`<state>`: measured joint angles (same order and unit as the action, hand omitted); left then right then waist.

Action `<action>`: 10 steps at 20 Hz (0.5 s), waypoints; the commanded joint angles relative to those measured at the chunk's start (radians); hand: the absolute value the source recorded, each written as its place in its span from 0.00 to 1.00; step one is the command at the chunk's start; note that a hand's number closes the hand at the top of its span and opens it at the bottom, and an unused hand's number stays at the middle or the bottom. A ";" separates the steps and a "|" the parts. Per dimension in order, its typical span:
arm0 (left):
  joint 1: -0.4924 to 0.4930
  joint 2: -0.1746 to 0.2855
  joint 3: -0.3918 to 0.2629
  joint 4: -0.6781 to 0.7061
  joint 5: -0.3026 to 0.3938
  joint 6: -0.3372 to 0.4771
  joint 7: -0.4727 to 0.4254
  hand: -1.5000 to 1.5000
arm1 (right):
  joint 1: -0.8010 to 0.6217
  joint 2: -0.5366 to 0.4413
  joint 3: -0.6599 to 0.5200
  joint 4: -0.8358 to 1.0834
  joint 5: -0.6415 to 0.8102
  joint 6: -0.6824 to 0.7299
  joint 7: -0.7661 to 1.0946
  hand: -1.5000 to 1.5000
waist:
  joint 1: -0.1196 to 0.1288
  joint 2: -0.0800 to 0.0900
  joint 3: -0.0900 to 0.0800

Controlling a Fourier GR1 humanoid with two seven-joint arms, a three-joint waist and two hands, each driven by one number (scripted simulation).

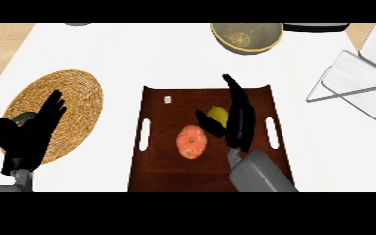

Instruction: Pick the lemon from the tray and place it in the tiered shelf

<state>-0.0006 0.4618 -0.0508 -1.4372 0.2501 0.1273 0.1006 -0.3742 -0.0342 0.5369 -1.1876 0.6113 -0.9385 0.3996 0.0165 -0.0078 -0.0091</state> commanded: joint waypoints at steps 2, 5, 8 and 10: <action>0.030 -0.006 0.014 0.029 -0.001 0.002 -0.024 0.50 | -0.027 0.033 0.025 0.131 0.271 0.051 0.267 0.00 | -0.038 -0.013 -0.004; 0.034 0.012 0.023 0.020 0.010 -0.012 -0.010 0.50 | -0.105 0.034 0.015 0.146 0.359 0.208 0.441 0.00 | -0.042 -0.021 -0.004; 0.038 0.011 0.021 0.019 0.007 -0.016 -0.017 0.50 | -0.158 0.034 0.055 0.129 0.387 0.422 0.599 0.00 | -0.039 -0.022 -0.002; 0.015 0.012 0.036 0.024 0.018 -0.016 -0.013 0.50 | -0.170 0.034 0.103 0.151 0.362 0.570 0.677 0.00 | -0.023 -0.012 0.000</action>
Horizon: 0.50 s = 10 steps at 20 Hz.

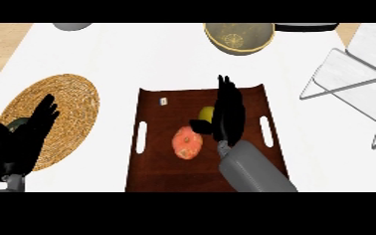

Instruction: Pick the lemon from the tray and place it in the tiered shelf

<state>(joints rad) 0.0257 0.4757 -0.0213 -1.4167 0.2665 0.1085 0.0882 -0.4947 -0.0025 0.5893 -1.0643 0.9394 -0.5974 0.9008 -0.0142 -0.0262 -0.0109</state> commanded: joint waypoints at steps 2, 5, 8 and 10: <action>0.006 -0.020 -0.017 -0.017 0.000 0.000 0.005 0.50 | -0.066 0.002 0.083 0.016 -0.006 0.371 0.247 0.00 | 0.023 0.007 0.004; -0.035 0.006 0.017 0.029 0.017 -0.024 0.005 0.50 | -0.124 0.002 0.118 -0.051 -0.052 0.550 0.355 0.00 | 0.010 0.013 0.005; 0.006 -0.020 0.005 0.035 -0.001 -0.024 -0.053 0.50 | -0.184 0.002 0.116 -0.096 -0.095 0.690 0.454 0.00 | 0.018 0.014 0.007; 0.007 -0.027 -0.003 0.022 -0.012 -0.011 -0.045 0.50 | -0.188 0.002 0.119 -0.106 -0.107 0.757 0.485 0.00 | 0.012 0.015 0.008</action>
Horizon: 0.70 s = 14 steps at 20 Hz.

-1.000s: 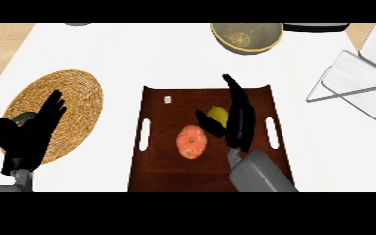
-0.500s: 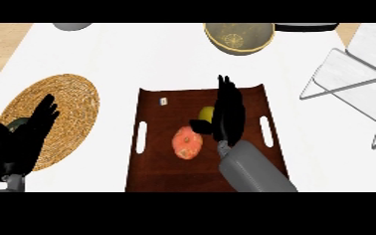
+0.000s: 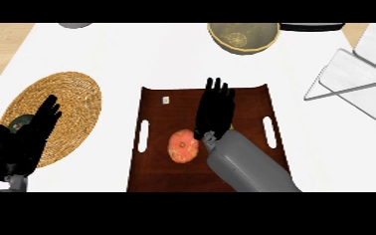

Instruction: Pick the lemon from the tray and place it in the tiered shelf

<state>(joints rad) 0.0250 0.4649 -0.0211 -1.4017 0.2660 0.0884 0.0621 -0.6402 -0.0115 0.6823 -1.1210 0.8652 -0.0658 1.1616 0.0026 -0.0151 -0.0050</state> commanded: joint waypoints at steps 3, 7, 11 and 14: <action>-0.041 -0.012 0.006 0.034 -0.015 0.008 -0.001 0.50 | -0.080 0.011 0.022 -0.040 -0.073 0.253 0.262 0.00 | -0.002 0.011 0.003; -0.004 0.005 0.037 0.032 0.014 -0.042 -0.033 0.50 | -0.079 0.011 -0.022 -0.040 -0.069 0.287 0.250 0.00 | 0.000 0.011 0.004; 0.010 0.020 0.043 0.009 0.011 -0.054 -0.012 0.50 | -0.035 0.010 -0.041 -0.060 -0.035 0.306 0.234 0.00 | -0.005 0.010 0.004; 0.007 -0.053 -0.002 0.000 -0.044 0.015 -0.028 0.50 | -0.025 0.002 -0.062 -0.036 -0.006 0.301 0.198 0.00 | -0.007 0.011 0.005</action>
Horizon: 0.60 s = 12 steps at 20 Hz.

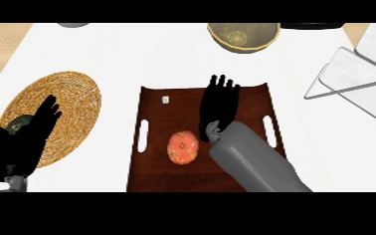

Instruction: Pick the lemon from the tray and place it in the tiered shelf

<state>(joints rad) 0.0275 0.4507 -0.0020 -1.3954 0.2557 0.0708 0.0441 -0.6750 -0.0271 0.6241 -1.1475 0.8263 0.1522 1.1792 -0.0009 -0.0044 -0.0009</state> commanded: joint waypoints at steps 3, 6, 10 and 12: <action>0.023 0.013 0.018 -0.042 -0.005 -0.008 0.022 0.50 | 0.051 0.024 -0.012 -0.035 0.061 0.095 0.187 0.00 | -0.001 0.000 0.001; 0.021 -0.035 0.002 -0.003 -0.034 0.008 -0.011 0.50 | 0.092 0.015 -0.033 -0.005 0.092 0.065 0.103 0.00 | -0.001 0.003 0.000; -0.011 -0.055 -0.003 -0.005 -0.058 0.014 0.010 0.50 | 0.086 0.023 -0.077 0.032 0.139 0.047 0.044 0.00 | 0.002 0.004 0.001; 0.015 -0.025 0.024 -0.019 -0.033 -0.030 0.020 0.50 | 0.064 0.026 -0.093 0.097 0.123 0.011 0.023 0.00 | 0.010 0.005 0.001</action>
<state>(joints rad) 0.0282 0.4251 0.0143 -1.4096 0.2296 0.0601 0.0624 -0.6073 -0.0197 0.5516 -1.1158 0.9339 0.1800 1.1130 0.0033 -0.0010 -0.0003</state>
